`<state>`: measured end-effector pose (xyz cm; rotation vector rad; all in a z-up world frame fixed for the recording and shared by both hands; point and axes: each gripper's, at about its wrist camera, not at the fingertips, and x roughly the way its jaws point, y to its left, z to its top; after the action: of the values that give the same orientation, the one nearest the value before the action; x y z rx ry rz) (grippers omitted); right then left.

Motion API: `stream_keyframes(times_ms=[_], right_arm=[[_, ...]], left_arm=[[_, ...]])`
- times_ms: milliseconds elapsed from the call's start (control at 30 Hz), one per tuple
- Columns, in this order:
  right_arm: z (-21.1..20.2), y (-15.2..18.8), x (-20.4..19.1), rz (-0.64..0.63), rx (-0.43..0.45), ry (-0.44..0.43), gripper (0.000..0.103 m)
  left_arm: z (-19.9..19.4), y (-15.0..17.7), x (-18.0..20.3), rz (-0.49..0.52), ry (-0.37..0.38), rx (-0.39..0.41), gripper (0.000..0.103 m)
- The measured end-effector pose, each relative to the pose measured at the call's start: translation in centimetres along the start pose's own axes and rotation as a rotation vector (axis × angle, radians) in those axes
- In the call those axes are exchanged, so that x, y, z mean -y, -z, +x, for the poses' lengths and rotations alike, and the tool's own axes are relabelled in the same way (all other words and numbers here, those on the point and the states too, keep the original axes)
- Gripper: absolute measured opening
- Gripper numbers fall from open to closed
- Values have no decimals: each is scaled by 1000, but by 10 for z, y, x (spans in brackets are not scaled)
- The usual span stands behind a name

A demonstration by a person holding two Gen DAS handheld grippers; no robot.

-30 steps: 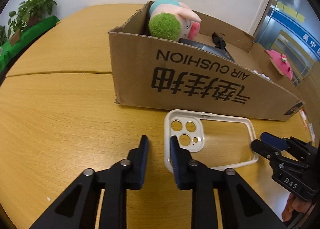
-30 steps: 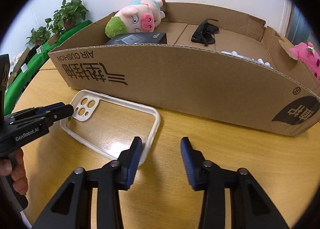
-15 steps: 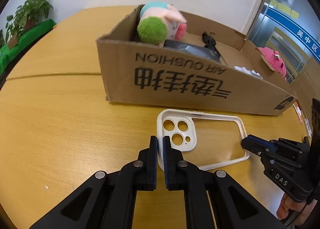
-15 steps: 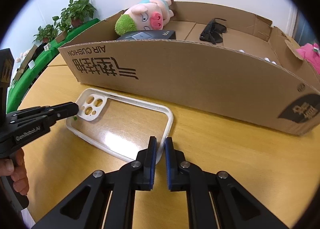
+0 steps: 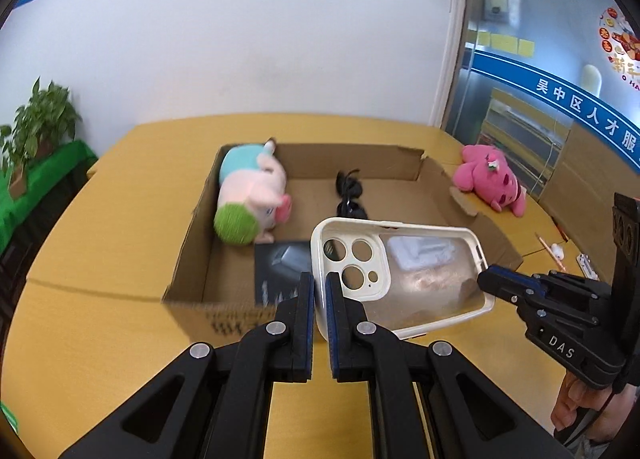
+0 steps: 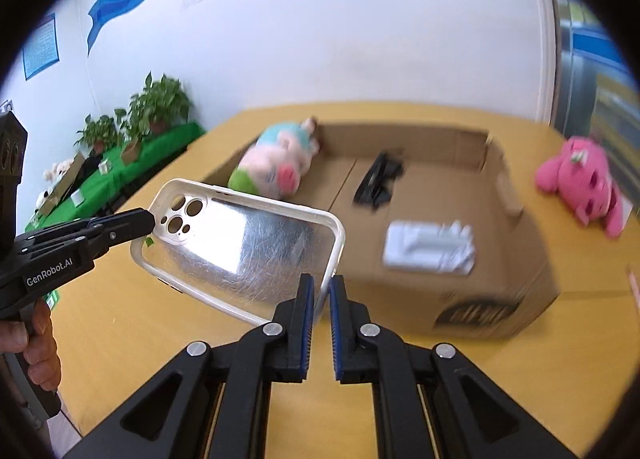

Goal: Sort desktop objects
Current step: 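Carry the phone case with the right gripper over the cardboard box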

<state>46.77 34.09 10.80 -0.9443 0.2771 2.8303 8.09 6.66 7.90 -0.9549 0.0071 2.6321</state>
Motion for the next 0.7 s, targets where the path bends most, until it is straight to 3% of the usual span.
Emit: stream_keyframes(times_ms=[133,333,500,700], right_arm=[[-1,-24,23,5,45,30,7],[12,-42,56,49,41,49,7],[30,-41,78,94,-16,36,7],[61,-27,96,144,-152,3,7]], left_arm=[[12,-30,11,11,29,7,4],[33,-64,28,30,74,5,5],[61,-72,36,29,93,-53,5],[103,-53,34,-20,100,-185,5]])
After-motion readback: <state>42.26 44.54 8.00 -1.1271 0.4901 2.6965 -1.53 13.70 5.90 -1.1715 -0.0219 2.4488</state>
